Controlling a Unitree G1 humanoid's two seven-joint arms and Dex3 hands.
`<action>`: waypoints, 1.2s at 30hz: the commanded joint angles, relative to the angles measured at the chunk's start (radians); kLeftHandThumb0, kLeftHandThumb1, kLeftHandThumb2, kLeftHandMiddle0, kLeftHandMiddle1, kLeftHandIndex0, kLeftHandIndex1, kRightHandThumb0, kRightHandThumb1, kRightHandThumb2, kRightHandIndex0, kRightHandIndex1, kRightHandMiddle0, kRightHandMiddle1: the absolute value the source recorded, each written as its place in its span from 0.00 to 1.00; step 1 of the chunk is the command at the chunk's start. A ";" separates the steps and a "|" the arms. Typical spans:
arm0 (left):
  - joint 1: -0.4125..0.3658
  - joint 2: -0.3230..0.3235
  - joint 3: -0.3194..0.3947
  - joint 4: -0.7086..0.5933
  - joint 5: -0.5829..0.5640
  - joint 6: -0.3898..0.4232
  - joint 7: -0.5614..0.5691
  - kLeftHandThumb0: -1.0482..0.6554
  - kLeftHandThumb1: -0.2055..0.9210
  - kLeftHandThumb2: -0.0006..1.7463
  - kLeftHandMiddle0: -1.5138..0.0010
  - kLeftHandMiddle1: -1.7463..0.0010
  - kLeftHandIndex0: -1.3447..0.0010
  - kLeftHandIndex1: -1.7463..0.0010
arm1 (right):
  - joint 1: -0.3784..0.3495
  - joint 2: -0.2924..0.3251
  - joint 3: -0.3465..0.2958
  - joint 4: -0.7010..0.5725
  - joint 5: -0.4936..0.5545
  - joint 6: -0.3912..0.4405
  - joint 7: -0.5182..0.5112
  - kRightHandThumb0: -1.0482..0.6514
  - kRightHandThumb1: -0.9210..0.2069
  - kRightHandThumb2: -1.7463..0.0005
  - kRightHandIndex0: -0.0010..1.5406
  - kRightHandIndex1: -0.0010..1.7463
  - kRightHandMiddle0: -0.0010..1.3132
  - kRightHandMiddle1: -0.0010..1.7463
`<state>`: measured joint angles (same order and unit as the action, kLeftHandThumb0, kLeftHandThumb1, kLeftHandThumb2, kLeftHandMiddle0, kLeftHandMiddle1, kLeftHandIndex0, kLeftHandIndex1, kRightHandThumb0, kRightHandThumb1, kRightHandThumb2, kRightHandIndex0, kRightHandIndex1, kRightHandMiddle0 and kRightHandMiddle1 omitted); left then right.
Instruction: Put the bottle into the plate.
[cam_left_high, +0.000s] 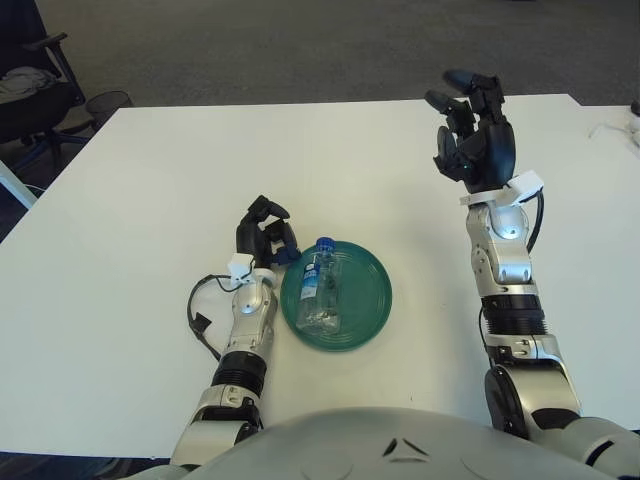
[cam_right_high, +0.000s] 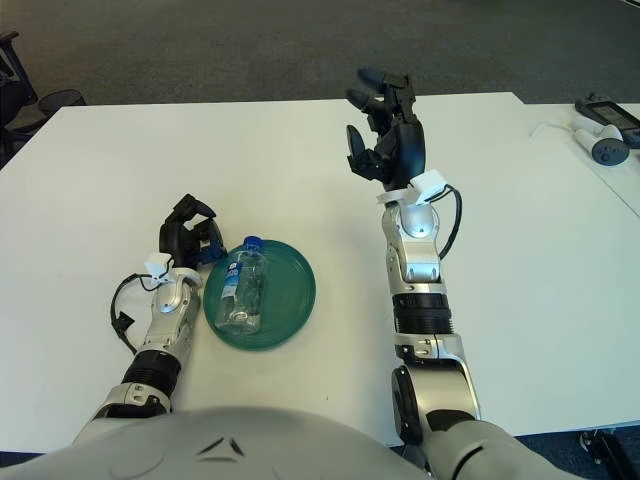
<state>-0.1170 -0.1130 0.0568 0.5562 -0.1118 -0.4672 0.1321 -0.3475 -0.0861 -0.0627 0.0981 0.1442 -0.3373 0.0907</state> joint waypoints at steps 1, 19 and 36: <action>0.071 -0.027 0.012 0.061 0.006 0.034 0.013 0.26 0.21 0.95 0.13 0.00 0.37 0.00 | 0.041 0.017 -0.011 -0.015 -0.003 -0.017 -0.012 0.37 0.21 0.48 0.12 0.49 0.00 0.65; 0.094 -0.027 0.018 0.028 0.000 0.067 0.005 0.27 0.22 0.94 0.13 0.00 0.38 0.00 | 0.139 0.089 -0.014 0.073 -0.035 -0.105 -0.048 0.37 0.17 0.49 0.16 0.51 0.00 0.67; 0.095 -0.024 0.013 0.033 0.019 0.044 0.006 0.27 0.23 0.94 0.13 0.00 0.38 0.00 | 0.260 0.112 0.015 0.286 -0.063 -0.158 -0.012 0.34 0.21 0.51 0.16 0.52 0.00 0.60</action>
<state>-0.0948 -0.1142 0.0633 0.5284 -0.0948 -0.4515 0.1368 -0.0493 0.0322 -0.0468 0.3837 0.0939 -0.4835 0.0808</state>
